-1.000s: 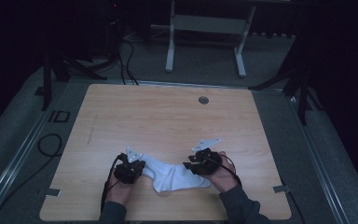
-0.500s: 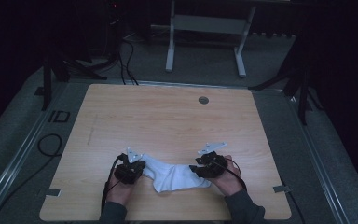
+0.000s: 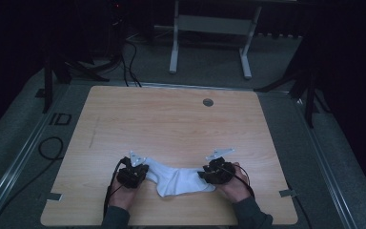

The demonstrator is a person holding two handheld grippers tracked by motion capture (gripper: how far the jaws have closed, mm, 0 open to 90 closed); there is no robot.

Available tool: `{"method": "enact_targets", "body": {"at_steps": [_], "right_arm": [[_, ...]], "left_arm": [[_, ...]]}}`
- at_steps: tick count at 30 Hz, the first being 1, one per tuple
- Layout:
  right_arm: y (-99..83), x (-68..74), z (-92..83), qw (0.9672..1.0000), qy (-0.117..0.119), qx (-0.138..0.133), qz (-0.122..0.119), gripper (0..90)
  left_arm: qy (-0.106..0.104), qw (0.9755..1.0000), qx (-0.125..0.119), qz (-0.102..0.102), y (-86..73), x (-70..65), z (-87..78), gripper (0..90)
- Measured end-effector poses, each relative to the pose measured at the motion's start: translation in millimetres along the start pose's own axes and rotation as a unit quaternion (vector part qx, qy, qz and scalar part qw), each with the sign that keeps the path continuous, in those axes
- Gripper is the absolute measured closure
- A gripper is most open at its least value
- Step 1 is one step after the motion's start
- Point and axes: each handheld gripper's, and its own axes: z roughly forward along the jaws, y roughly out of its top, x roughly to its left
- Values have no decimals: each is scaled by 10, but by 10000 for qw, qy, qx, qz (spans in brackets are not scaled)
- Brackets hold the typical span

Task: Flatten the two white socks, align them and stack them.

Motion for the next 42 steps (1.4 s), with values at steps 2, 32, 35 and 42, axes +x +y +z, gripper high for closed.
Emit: {"method": "enact_targets", "body": {"at_steps": [2,32,35,42], "right_arm": [[-5,-2,13,10000,8,38,18,644],[-80,-75,-535,9981,-289,-515,171,880],[-95,-102,-553,9981,-276,-502,233,880],[-156,-147,-395,9990,-144,-243,341,866]], "left_arm": [[1,10000,0,2,0,-1,0,893],[-18,10000,5,0,0,-1,0,894],[-17,10000,6,-2,0,-2,1,894],[-3,10000,0,-9,-1,-7,1,893]]}}
